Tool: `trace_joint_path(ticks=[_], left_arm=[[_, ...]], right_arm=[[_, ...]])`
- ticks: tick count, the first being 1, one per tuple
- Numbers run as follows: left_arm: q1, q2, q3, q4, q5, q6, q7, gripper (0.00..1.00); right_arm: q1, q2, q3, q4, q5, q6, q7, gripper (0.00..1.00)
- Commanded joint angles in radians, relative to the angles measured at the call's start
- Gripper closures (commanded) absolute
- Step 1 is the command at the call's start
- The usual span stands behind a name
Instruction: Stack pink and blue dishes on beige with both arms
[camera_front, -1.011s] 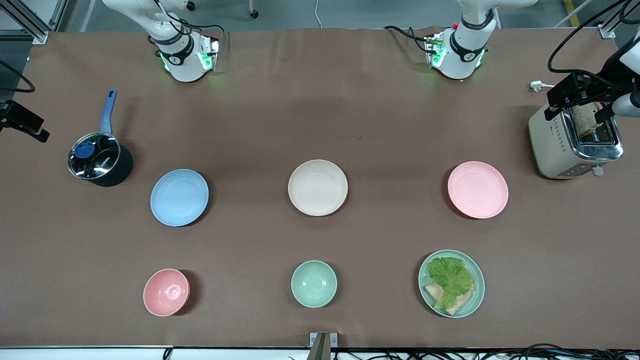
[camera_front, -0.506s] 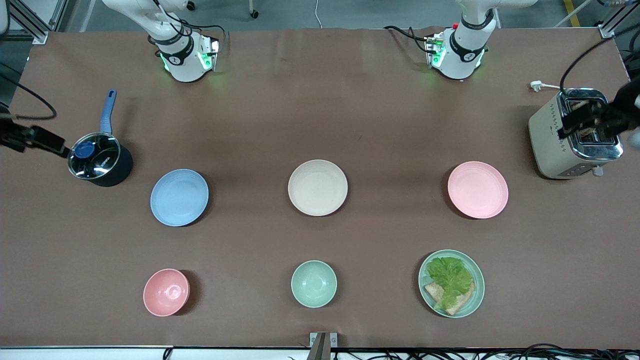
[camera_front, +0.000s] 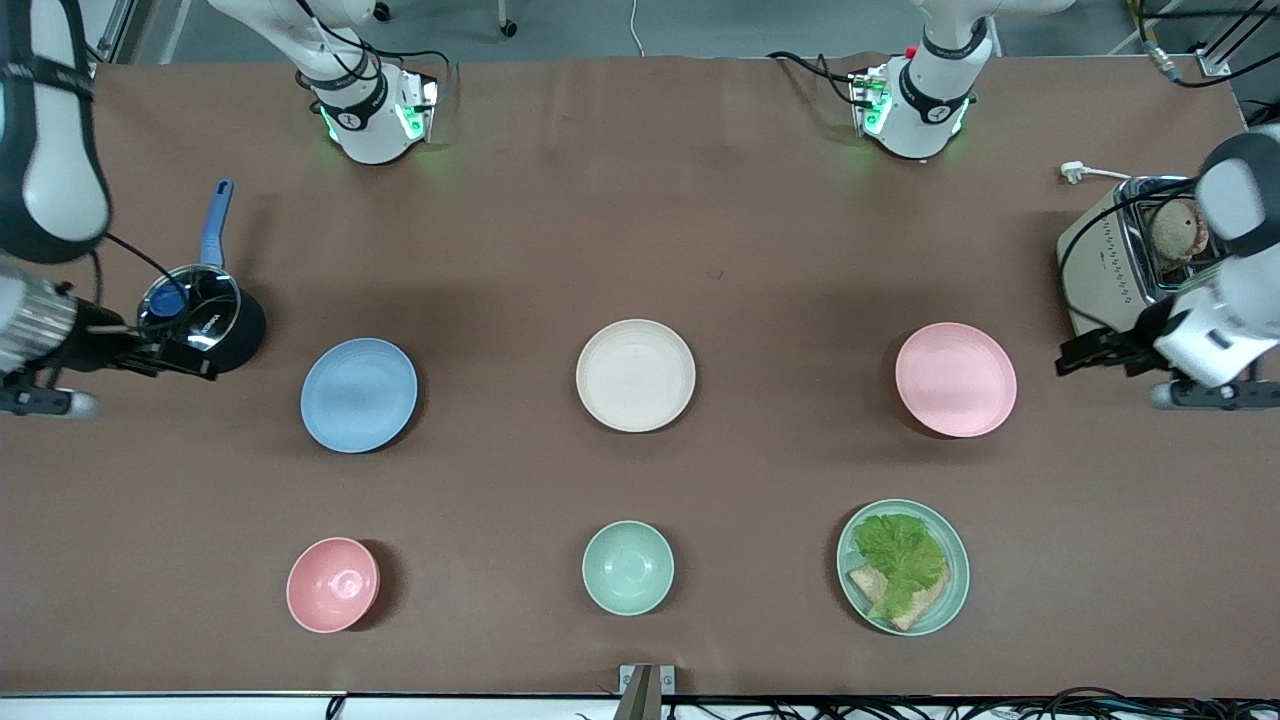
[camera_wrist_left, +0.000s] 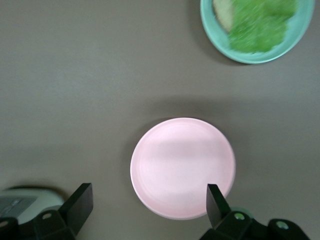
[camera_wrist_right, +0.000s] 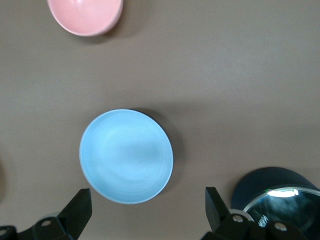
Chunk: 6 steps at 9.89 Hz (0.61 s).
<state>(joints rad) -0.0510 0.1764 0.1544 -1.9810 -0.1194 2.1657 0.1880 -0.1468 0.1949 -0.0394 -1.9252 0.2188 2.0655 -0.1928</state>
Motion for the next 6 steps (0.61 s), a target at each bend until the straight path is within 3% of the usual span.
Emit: trace_joint_path(ticks=[1, 3, 4, 5, 6], left_arm=[[-0.001, 0.143, 0.004, -0.065, -0.058, 0.15, 0.074, 0.01], [0.006, 0.251, 0.004, -0.07, -0.121, 0.253, 0.154, 0.05], [0.016, 0.27, 0.004, -0.073, -0.124, 0.255, 0.213, 0.07], [0.026, 0.281, 0.004, -0.079, -0.138, 0.255, 0.237, 0.09], [0.028, 0.299, 0.004, -0.088, -0.146, 0.255, 0.246, 0.22]], right_arm=[[-0.04, 0.071, 0.009, -0.133, 0.109, 0.184, -0.149, 0.0], [-0.037, 0.188, 0.009, -0.169, 0.273, 0.29, -0.325, 0.0], [-0.033, 0.216, 0.009, -0.19, 0.342, 0.333, -0.408, 0.05], [-0.031, 0.221, 0.009, -0.202, 0.393, 0.34, -0.448, 0.16], [-0.031, 0.224, 0.009, -0.218, 0.402, 0.34, -0.451, 0.32]])
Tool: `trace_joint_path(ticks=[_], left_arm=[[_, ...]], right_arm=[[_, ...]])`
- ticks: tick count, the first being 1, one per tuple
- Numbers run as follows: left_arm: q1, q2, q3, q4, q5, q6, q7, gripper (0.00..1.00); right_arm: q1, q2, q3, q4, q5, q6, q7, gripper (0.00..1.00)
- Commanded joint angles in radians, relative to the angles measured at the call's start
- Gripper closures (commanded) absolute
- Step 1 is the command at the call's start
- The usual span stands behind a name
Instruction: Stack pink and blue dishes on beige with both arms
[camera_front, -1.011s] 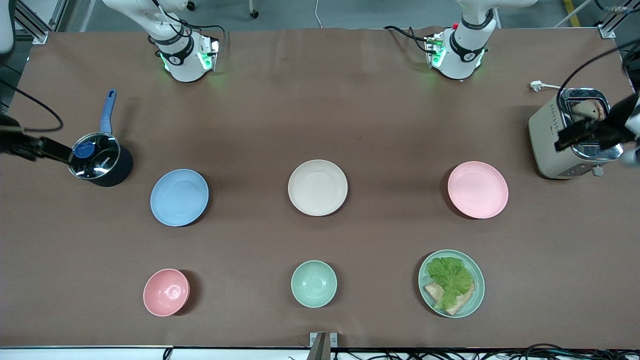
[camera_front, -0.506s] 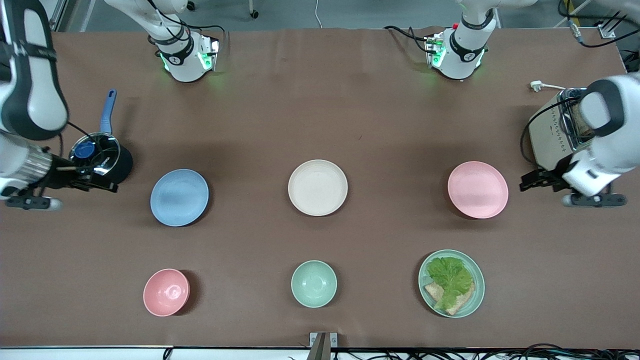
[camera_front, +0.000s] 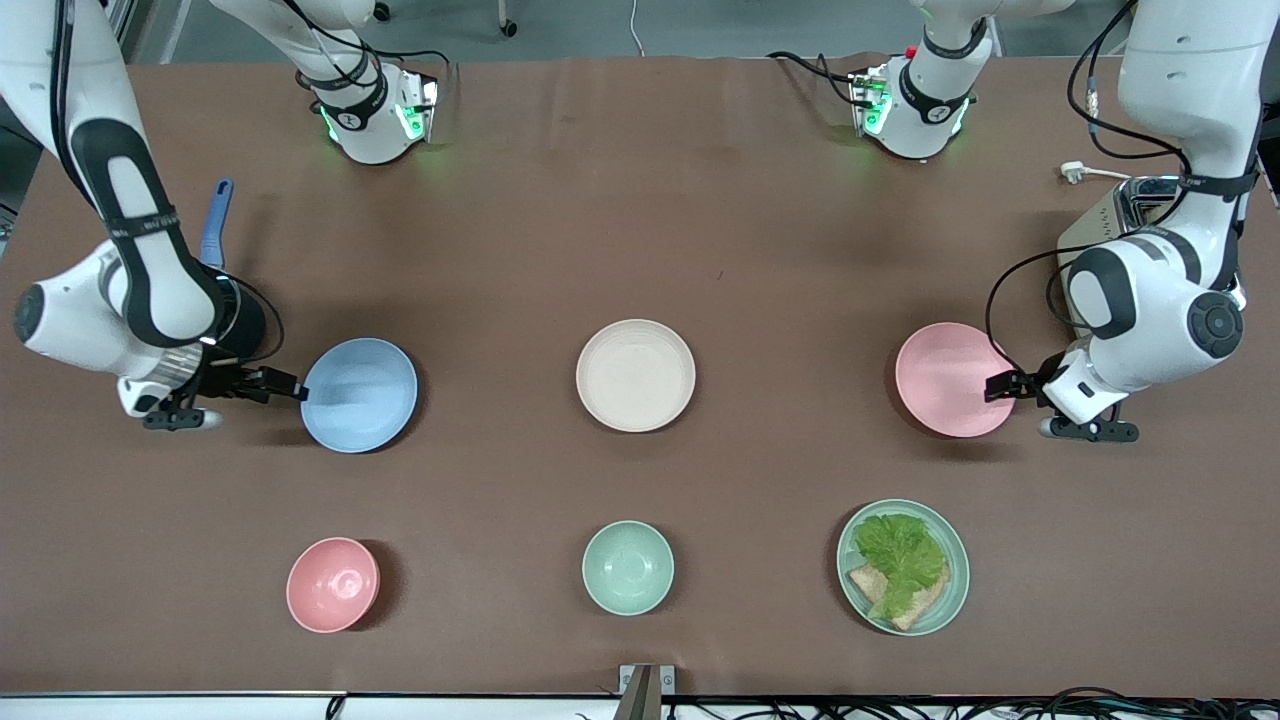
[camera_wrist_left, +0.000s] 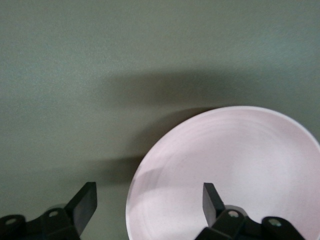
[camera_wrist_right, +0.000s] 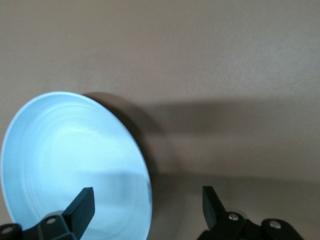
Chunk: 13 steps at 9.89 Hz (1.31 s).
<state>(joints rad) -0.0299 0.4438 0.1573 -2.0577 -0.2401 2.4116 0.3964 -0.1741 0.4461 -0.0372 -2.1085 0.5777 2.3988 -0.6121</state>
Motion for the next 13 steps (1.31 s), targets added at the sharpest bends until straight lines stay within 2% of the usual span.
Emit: trace_joint_path(ticks=[1, 2, 3, 4, 5, 6, 7, 9, 11, 13], left_arm=[[0.007, 0.039, 0.001, -0.012, -0.053, 0.012, 0.039, 0.36], [0.002, 0.05, 0.001, -0.015, -0.117, 0.026, 0.039, 0.5], [0.004, 0.055, -0.001, -0.019, -0.129, 0.029, 0.039, 0.65], [-0.001, 0.056, -0.001, -0.03, -0.131, 0.041, 0.039, 0.72], [-0.002, 0.061, -0.001, -0.042, -0.131, 0.056, 0.039, 0.79], [-0.007, 0.058, -0.002, -0.041, -0.131, 0.057, 0.039, 0.92], [-0.012, 0.047, -0.01, -0.035, -0.131, 0.055, 0.039, 1.0], [-0.025, -0.014, -0.03, -0.019, -0.128, 0.047, 0.041, 1.0], [-0.024, -0.088, -0.155, -0.012, -0.13, 0.046, 0.006, 1.0], [-0.022, -0.12, -0.307, -0.012, -0.13, 0.047, -0.141, 1.0]], right_arm=[[-0.002, -0.023, 0.006, -0.041, 0.044, 0.007, -0.032, 0.43], [-0.002, -0.014, 0.006, -0.044, 0.045, 0.007, -0.032, 0.49], [-0.002, -0.004, 0.006, -0.044, 0.051, 0.007, -0.032, 0.53], [0.002, 0.003, 0.006, -0.044, 0.066, 0.007, -0.034, 0.56], [0.005, 0.005, 0.008, -0.044, 0.071, 0.002, -0.032, 0.67], [0.004, 0.008, 0.008, -0.045, 0.076, 0.002, -0.031, 0.77], [0.004, 0.011, 0.006, -0.042, 0.089, -0.004, -0.029, 0.97], [-0.002, 0.0, -0.001, 0.008, 0.088, -0.089, -0.018, 0.99], [0.01, -0.021, -0.081, 0.163, 0.041, -0.35, 0.035, 0.99], [0.025, -0.041, -0.096, 0.354, -0.088, -0.566, 0.234, 0.99]])
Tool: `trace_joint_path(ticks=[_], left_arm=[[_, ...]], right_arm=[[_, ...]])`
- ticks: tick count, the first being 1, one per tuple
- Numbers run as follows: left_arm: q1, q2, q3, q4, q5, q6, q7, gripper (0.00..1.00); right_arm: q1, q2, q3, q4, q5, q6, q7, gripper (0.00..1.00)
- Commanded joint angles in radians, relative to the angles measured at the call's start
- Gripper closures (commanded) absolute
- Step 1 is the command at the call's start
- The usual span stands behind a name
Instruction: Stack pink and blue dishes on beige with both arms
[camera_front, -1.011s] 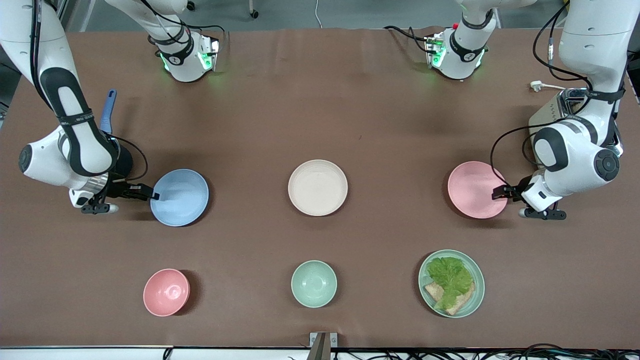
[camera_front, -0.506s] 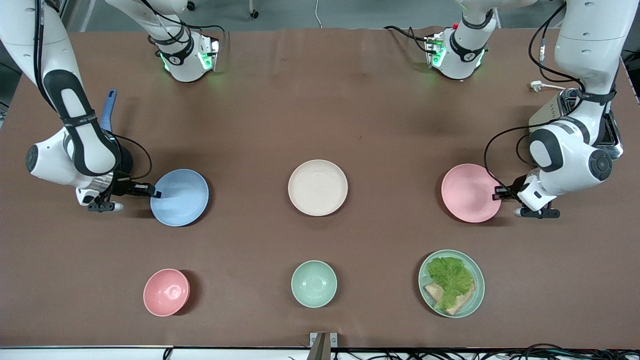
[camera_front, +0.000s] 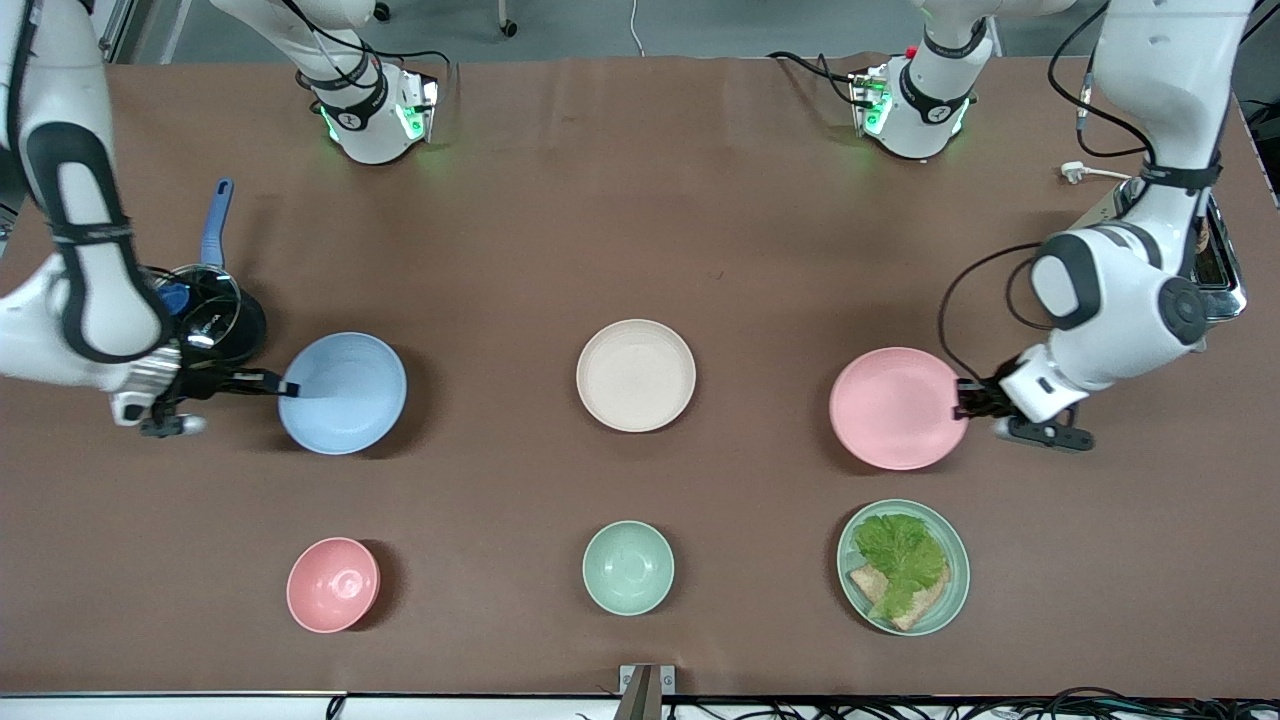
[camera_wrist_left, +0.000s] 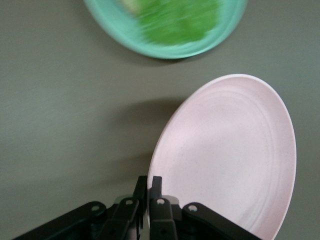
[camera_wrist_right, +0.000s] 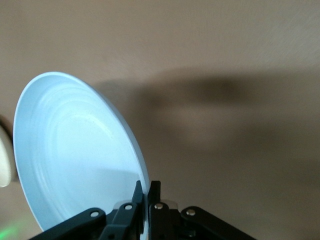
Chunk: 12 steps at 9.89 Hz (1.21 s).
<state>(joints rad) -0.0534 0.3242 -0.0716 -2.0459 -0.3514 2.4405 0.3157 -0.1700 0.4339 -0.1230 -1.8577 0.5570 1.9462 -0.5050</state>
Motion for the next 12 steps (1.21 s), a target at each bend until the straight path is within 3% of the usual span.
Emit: trace_joint_path(ticks=[1, 3, 6, 9, 12], left_arm=[[-0.002, -0.001, -0.147, -0.022, -0.018, 0.02, -0.166, 1.0], [-0.002, 0.028, -0.284, -0.025, -0.006, 0.058, -0.294, 1.0], [-0.048, 0.134, -0.424, -0.037, -0.003, 0.237, -0.493, 1.0], [-0.098, 0.219, -0.438, -0.027, 0.003, 0.343, -0.535, 0.99], [-0.112, 0.314, -0.438, 0.044, 0.107, 0.399, -0.644, 0.94]], right_arm=[[0.033, -0.03, -0.01, 0.192, -0.09, -0.197, 0.21, 0.99], [0.07, -0.033, -0.003, 0.303, -0.101, -0.301, 0.358, 0.99], [0.226, -0.075, 0.025, 0.302, -0.127, -0.294, 0.599, 0.99], [0.285, -0.11, 0.138, 0.183, -0.129, -0.117, 0.746, 0.99], [0.3, -0.127, 0.206, 0.069, -0.129, 0.009, 0.76, 0.99]])
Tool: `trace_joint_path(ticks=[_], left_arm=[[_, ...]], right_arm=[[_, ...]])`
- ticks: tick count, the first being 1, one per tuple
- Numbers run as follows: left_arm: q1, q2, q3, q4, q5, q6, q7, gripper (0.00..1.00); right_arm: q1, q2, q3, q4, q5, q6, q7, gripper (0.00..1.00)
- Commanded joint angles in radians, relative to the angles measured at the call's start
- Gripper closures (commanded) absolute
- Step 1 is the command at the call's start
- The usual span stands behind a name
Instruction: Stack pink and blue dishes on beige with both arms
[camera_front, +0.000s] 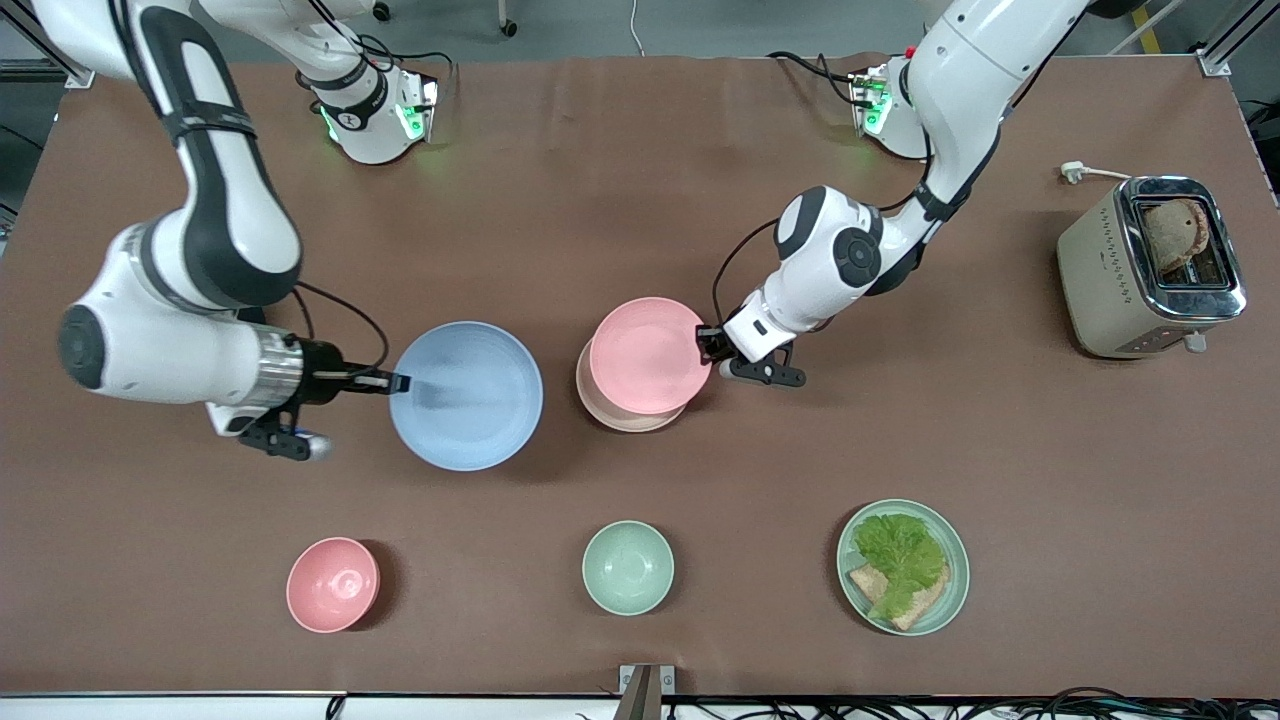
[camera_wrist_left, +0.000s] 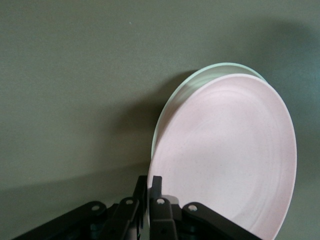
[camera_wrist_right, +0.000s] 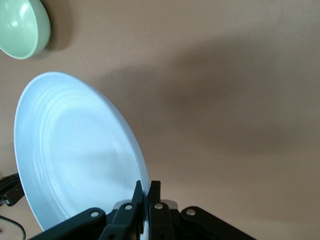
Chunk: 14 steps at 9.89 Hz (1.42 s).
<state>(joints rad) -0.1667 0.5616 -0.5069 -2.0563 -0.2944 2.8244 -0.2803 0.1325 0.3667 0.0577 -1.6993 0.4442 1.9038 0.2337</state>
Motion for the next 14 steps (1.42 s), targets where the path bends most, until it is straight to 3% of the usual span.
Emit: trace_joint_path(ticks=[1, 2, 3, 5, 6, 8, 10, 12, 14], left_arm=[[-0.001, 0.096, -0.002, 0.073, 0.096, 0.015, -0.083, 0.94], [0.001, 0.11, -0.004, 0.097, 0.131, 0.013, -0.12, 0.87], [0.004, 0.115, -0.004, 0.123, 0.135, 0.013, -0.149, 0.64], [0.012, 0.107, -0.004, 0.137, 0.136, 0.009, -0.165, 0.0], [0.025, 0.071, -0.004, 0.119, 0.136, 0.001, -0.158, 0.0], [0.061, -0.068, 0.01, 0.023, 0.136, -0.068, -0.152, 0.0], [0.058, -0.251, 0.121, -0.085, 0.136, -0.138, -0.11, 0.0], [0.061, -0.372, 0.242, -0.064, 0.136, -0.395, 0.082, 0.0], [0.065, -0.458, 0.379, -0.03, 0.191, -0.486, 0.191, 0.0]], right_arm=[[0.002, -0.064, 0.059, -0.132, -0.018, 0.117, 0.039, 0.99], [0.002, -0.066, 0.1, -0.182, -0.016, 0.194, 0.059, 0.99], [0.002, -0.066, 0.135, -0.221, -0.016, 0.258, 0.084, 0.99], [0.002, -0.072, 0.163, -0.256, -0.016, 0.287, 0.09, 0.99], [0.004, -0.077, 0.178, -0.279, -0.016, 0.303, 0.091, 0.99], [0.022, -0.065, 0.273, -0.313, -0.016, 0.461, 0.169, 0.98], [0.096, -0.025, 0.287, -0.338, -0.016, 0.597, 0.205, 0.98], [0.154, 0.03, 0.287, -0.338, -0.016, 0.705, 0.236, 0.98], [0.171, 0.08, 0.287, -0.339, -0.018, 0.768, 0.233, 0.97]])
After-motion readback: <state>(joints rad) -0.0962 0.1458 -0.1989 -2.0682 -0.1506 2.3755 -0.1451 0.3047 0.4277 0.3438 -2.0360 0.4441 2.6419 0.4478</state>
